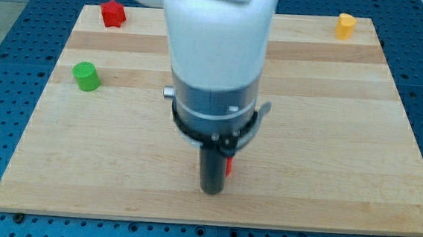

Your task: Add red circle in group of blocks

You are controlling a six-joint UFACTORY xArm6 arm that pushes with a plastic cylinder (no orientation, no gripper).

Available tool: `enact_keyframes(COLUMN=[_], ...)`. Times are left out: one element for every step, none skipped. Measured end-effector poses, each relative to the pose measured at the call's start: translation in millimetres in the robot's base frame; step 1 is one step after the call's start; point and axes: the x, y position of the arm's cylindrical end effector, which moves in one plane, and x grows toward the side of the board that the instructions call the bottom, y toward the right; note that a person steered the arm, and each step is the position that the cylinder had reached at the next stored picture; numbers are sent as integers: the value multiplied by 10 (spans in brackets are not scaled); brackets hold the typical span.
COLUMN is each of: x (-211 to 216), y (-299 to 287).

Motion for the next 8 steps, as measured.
enact_keyframes(x=[-373,-409,-252,-271,-388,-398,-398,-417], y=[-59,-57,142,473,474,369,149,-78])
